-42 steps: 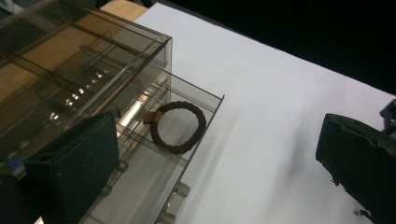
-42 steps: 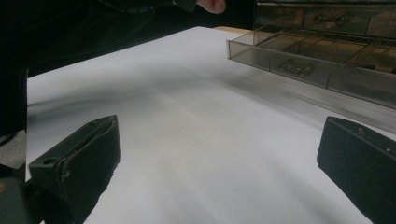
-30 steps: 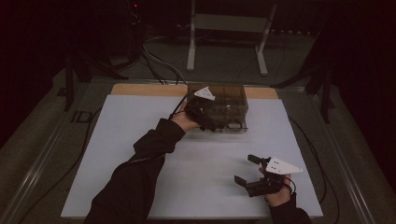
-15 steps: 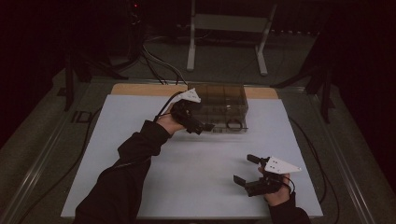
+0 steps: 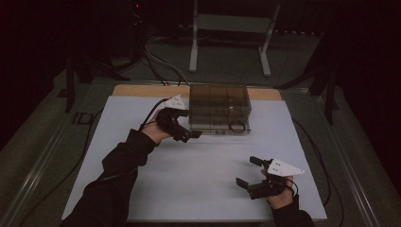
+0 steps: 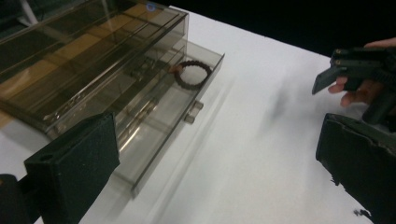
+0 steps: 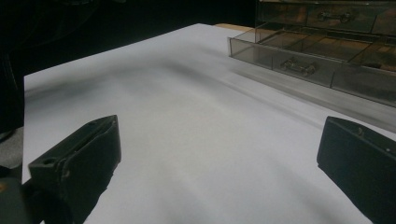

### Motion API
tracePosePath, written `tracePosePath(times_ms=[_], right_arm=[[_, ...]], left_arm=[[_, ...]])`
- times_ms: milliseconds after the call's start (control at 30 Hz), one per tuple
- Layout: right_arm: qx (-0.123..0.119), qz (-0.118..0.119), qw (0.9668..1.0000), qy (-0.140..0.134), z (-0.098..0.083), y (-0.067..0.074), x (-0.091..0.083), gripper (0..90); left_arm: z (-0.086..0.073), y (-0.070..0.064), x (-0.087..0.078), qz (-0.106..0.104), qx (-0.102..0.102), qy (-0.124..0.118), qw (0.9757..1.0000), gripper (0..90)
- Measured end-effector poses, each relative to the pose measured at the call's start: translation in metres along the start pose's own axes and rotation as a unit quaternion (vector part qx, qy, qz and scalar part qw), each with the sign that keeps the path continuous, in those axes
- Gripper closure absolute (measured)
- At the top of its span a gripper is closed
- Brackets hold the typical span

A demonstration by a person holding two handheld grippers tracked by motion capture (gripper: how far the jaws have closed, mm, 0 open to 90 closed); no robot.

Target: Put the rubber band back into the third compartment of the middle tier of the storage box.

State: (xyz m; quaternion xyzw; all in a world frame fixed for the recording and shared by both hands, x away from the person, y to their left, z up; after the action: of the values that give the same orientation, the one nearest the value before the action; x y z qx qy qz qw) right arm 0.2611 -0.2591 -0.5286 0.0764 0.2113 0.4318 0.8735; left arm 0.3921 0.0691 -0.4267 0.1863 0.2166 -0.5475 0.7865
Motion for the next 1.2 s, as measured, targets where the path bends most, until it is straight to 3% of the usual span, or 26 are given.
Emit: tracePosePath(times_ms=[367, 400, 733, 1200], right_arm=[[-0.002, -0.001, 1.0000, 0.000, 0.000, 0.001, 0.000, 0.0], [-0.001, -0.001, 1.0000, 0.000, 0.000, 0.001, 0.000, 0.0], [-0.003, -0.002, 1.0000, 0.001, 0.000, 0.001, 0.000, 0.0], [-0.004, -0.003, 1.0000, 0.004, 0.000, 0.001, 0.001, 0.0]], left_arm=[[-0.023, -0.002, -0.025, 0.020, -0.014, 0.000, 0.9997, 0.3], [-0.030, -0.003, -0.032, 0.028, -0.017, 0.000, 0.9994, 0.3], [-0.062, -0.010, -0.053, 0.048, -0.035, 0.001, 0.9982, 0.3], [-0.109, -0.027, -0.075, 0.073, -0.063, -0.001, 0.9954, 0.3]])
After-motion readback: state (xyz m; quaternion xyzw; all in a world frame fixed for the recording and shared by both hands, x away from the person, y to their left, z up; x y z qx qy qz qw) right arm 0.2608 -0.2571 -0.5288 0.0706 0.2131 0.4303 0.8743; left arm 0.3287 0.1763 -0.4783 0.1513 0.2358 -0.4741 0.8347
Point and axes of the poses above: each handheld gripper's, and its own axes: x roughly forward along the jaws, z roughly out of its top, y roughly to its left, the point moved 2 cm from there along x, roughly forward along the jaws, and after that the axes turned 11 degrees about x, right-handed, at the moved point
